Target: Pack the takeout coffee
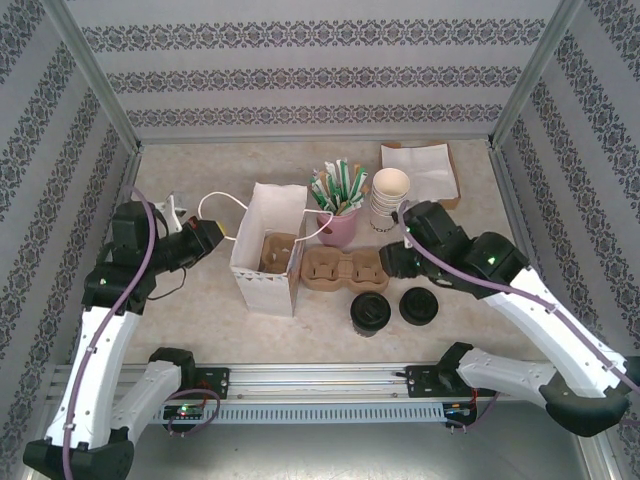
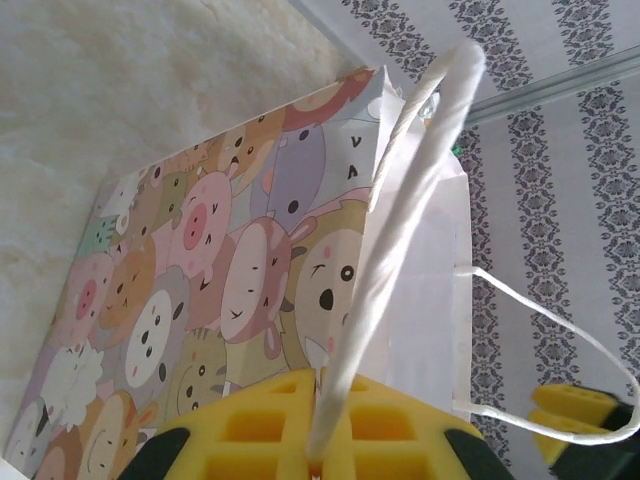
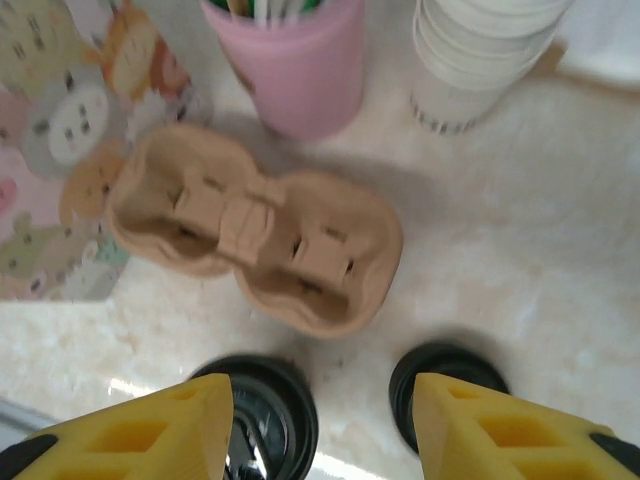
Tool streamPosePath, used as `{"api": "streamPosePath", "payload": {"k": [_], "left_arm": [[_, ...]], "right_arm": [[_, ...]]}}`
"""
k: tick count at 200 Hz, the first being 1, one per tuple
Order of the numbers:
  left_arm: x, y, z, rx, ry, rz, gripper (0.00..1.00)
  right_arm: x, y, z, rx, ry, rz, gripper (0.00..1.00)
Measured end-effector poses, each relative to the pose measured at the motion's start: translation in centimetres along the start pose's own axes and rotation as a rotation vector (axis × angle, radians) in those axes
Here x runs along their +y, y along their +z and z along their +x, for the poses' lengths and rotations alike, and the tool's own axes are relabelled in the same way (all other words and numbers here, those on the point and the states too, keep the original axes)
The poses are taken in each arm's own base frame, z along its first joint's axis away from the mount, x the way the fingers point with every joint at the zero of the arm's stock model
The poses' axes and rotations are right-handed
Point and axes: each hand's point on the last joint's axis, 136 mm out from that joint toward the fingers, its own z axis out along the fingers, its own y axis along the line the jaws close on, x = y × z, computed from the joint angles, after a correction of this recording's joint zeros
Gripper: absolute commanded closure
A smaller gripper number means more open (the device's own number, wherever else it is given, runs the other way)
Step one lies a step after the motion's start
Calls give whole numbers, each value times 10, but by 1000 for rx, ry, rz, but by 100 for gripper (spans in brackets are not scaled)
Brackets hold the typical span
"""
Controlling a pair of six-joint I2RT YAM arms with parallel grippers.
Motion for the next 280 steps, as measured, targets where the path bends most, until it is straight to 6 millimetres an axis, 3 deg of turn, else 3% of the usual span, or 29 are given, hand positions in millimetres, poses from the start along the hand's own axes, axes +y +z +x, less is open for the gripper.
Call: {"api": "streamPosePath", "payload": {"k": [41,93,132,156,167,186,206,251,280], "left_arm": [[-3,-5,6,-31,-40,6,100],[1,-18,2,-140,-135,-19,100],[12,-29,0,-235,-238,-31,100],[16,-25,0,-251,-276,-23,100],[17,-20,1,-246,-283,-21,90],[17,-18,-1,-245,-275,-24,60],[19,-20,-2,-262,-259,-33,41],[15,-27,-4,-275,-182,-42,16],[-2,-38,-12,-266,-77,-50,12]], "right_arm": [[6,21,35,114,11,-57,44],[28,30,59,203,-55,-117,32],[32,40,76,269,-65,-111,27],[36,47,88,297,-85,-98,19],[40,49,92,303,-97,-94,17],[45,52,94,297,-120,-79,16],[45,57,93,286,-124,-47,16],[41,69,94,290,-96,5,13],[42,77,96,313,-87,27,16]]}}
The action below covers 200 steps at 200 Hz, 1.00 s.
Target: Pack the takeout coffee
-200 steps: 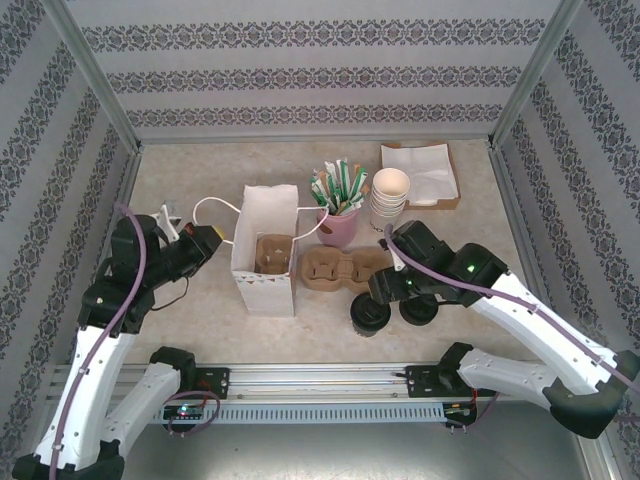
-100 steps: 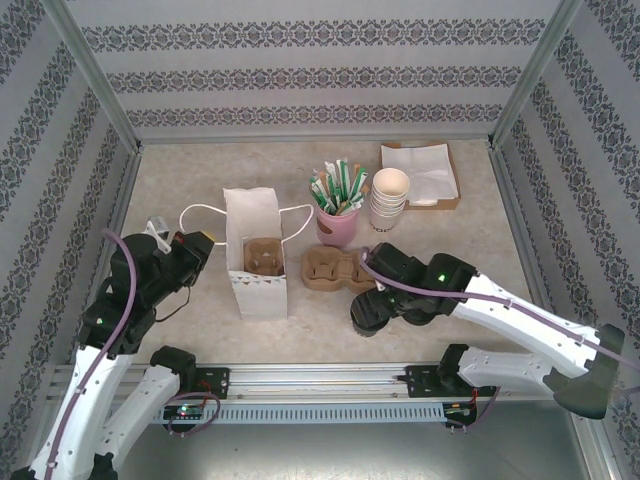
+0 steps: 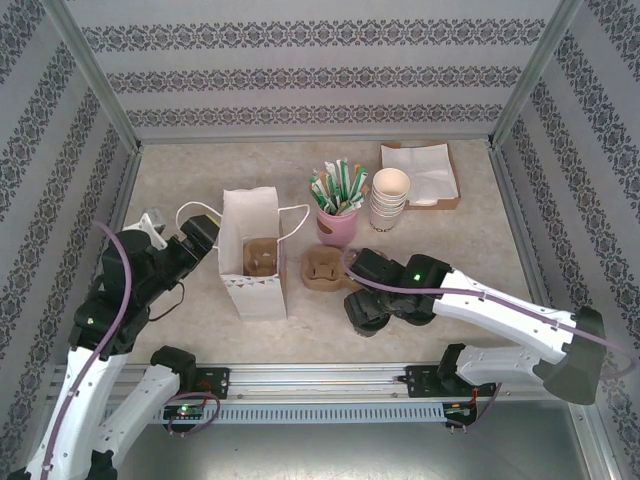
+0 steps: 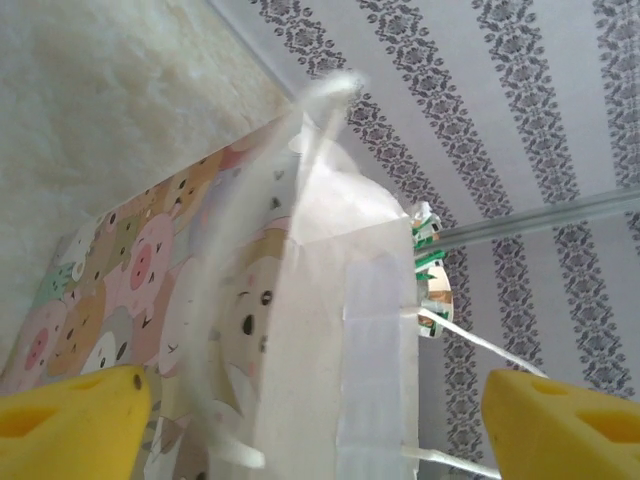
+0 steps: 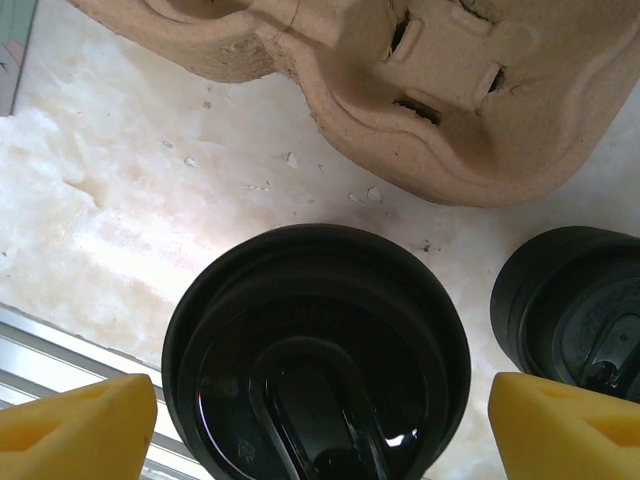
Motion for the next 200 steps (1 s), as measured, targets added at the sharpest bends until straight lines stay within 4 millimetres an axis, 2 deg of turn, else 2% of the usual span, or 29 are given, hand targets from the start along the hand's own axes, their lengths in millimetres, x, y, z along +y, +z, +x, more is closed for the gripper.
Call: {"api": "streamPosePath", "payload": {"k": [20,37,81,117,158,200], "left_arm": [[-14,-13,-11,-27,73,9,12],[-18,-25,-20,-69,122,-4,13],[-7,-44,-41,-185,198,-107,23],[15,-45,-56,-259,202,-240,26],[27,-29,-69,-274,199,-356,28],[41,-35,-99,-360,101,-415,36]], "right_arm": [[1,5,0,5,9,3,19],[2,8,1,13,10,8,22],[5,11,1,10,12,16,27],[6,11,2,6,3,19,23],[5,15,3,15,2,30,21],[7,18,6,21,-12,31,22]]}}
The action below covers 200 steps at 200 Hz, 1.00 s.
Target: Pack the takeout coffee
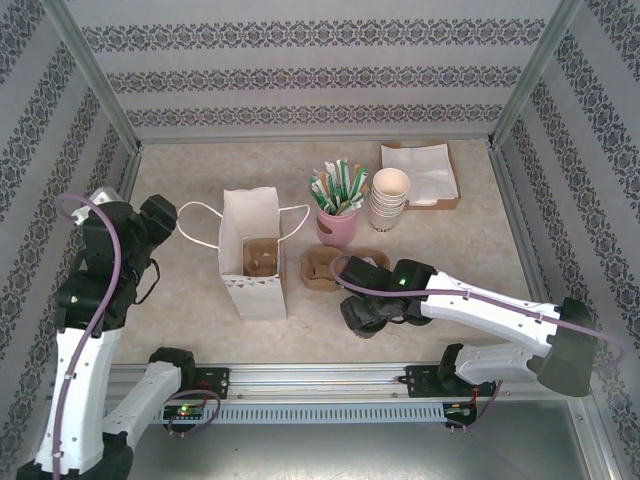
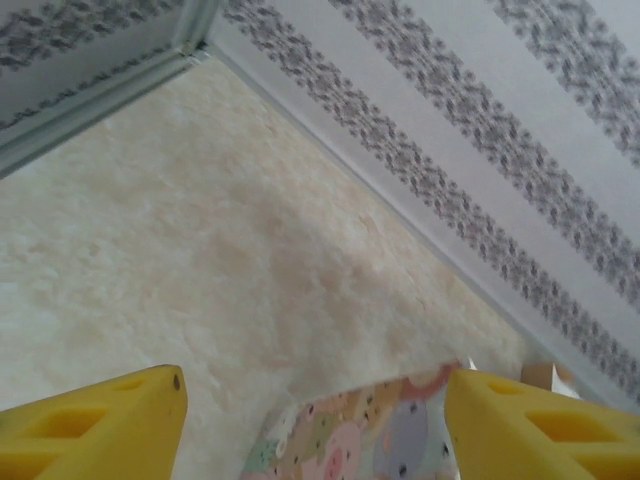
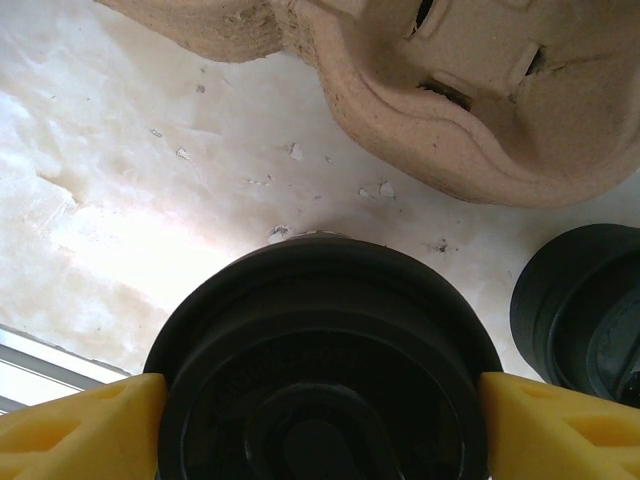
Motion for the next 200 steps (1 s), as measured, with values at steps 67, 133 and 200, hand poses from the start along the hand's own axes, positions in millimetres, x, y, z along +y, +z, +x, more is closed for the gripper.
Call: {"api": "streamPosePath", "payload": {"k": [67,133,200], "left_arm": [[72,48,48,168,-367,-70,48],[108,75,161,467,-459,-82,47],[110,71,255,680,-408,-73,53]], "right_arm": [[0,-2,1,-7,4,5,30],[-3,-14,-5,-30,9,8,30],[-17,-54,-41,-145,85,-51,30]]}}
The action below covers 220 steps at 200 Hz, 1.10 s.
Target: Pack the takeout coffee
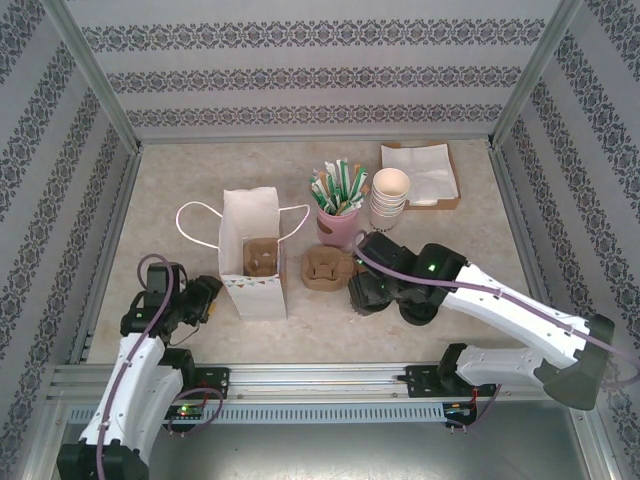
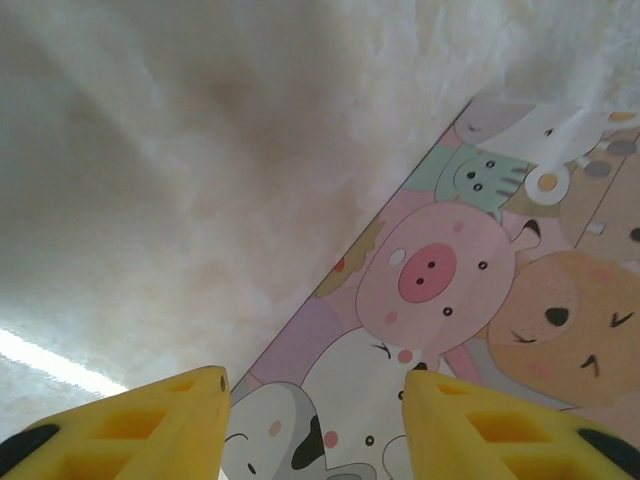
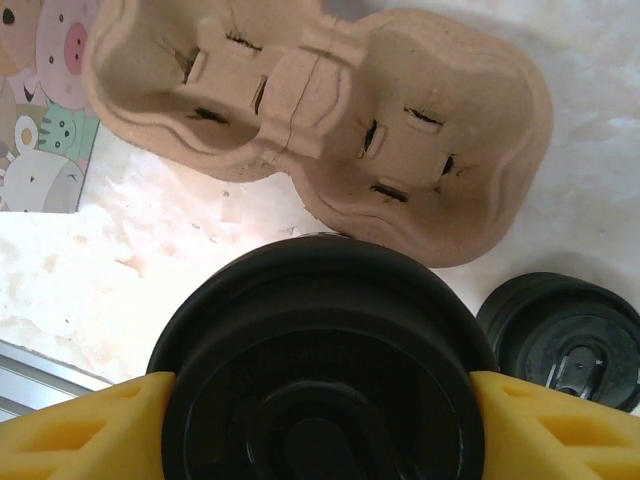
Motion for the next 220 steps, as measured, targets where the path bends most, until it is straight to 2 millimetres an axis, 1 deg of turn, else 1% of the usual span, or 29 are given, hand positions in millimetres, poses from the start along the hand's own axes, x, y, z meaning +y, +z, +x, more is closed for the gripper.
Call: {"api": "streamPosePath", "payload": {"k": [46,71,86,124,149,162,198,220], "left_arm": [[6,12,22,32,28,-5,55],[14,19,33,46,30,-20,57],[14,22,37,43,37,-18,58],[5,32,50,61,62,5,58],[-3,39,56,65,67,26,58],[-6,41,60,65,75,38,58],[-21,46,78,86,106,91,58],[-24,51,93,102,133,97,57]], "right_arm": [[-10,-20,-18,-40,-7,3,30],[-9,-38,-35,-93,-13,-18,31],[-5,-51,-45,-128,-24,-37,31],[4,-79,-63,-198,-58,-84,30],[5,-95,-75,-237,-92,-85,30],[5,-105,-86,-270,-104,-81,30],[10,-134,-114,-363,-126,-87,31],[16,-149,-128,-409,-138,-99,31]]}}
